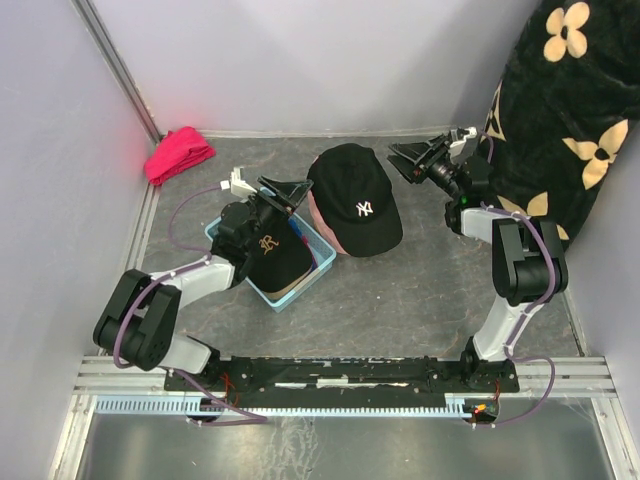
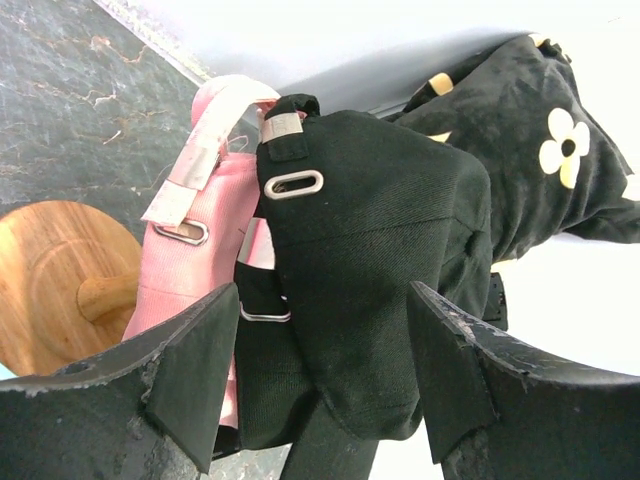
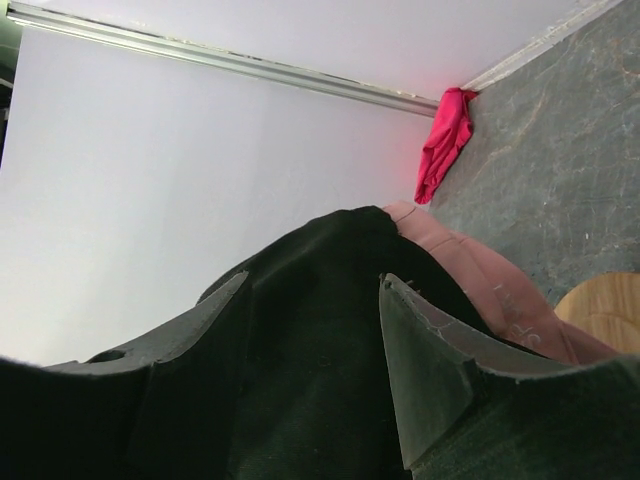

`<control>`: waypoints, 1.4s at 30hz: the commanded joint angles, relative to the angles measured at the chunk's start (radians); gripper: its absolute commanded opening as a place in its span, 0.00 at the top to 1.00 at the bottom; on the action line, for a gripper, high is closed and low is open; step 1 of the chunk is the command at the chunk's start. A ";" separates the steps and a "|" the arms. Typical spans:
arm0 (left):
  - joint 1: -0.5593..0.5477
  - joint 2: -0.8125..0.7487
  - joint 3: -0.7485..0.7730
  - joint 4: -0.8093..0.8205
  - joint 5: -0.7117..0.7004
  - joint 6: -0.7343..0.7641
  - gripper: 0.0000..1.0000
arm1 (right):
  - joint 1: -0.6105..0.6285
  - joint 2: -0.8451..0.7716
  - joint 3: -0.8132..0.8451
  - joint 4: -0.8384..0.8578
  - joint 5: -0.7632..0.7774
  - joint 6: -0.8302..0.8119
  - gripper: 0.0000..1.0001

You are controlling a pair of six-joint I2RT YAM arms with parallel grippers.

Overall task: Stack the hats
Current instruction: Stack the hat on the hat.

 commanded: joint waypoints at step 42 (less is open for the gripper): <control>0.005 0.128 0.000 0.306 0.029 -0.120 0.44 | 0.057 0.147 -0.020 0.421 -0.043 0.255 0.52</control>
